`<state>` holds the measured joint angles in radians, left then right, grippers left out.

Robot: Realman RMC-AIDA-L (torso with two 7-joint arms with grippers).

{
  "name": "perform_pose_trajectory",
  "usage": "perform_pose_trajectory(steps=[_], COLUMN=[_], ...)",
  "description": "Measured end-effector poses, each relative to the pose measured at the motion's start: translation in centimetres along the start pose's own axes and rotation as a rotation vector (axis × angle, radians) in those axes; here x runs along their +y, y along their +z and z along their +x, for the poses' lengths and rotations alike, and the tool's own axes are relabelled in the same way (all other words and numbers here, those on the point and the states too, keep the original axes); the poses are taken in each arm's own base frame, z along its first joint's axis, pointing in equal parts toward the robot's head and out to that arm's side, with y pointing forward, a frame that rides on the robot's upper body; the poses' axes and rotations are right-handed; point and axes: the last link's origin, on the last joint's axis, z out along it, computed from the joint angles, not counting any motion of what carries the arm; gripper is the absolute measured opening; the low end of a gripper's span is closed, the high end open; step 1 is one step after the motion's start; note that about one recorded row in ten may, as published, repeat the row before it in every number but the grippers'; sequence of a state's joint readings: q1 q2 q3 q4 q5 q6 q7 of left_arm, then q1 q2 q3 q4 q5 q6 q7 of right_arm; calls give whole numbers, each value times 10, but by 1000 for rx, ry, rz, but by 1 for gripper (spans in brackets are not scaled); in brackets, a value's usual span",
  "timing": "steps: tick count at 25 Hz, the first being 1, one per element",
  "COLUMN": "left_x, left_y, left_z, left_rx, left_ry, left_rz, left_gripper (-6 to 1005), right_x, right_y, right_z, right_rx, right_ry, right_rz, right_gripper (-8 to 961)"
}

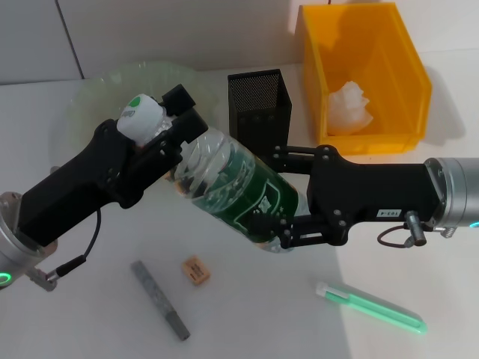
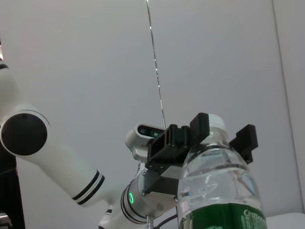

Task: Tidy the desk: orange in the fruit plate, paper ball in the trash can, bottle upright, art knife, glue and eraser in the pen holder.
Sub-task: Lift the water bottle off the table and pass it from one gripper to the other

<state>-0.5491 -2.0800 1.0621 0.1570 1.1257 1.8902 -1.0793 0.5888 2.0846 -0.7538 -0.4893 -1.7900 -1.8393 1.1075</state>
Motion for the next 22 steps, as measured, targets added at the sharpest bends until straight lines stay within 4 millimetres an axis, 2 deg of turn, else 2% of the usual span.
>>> perform_pose_trajectory(steps=[4, 10, 22], left_x=[2, 3, 6], left_y=[-1, 0, -1], left_z=[0, 2, 4], left_rx=[7, 10, 21], left_ry=[23, 32, 38], left_rz=[-8, -23, -41], left_gripper=[500, 444, 435], right_x=[0, 3, 7], right_y=[0, 2, 3], right_z=[0, 3, 8], right_rx=[0, -8, -8], right_ry=[-3, 1, -8], right_rz=[-3, -8, -22], right_gripper=[751, 750, 786])
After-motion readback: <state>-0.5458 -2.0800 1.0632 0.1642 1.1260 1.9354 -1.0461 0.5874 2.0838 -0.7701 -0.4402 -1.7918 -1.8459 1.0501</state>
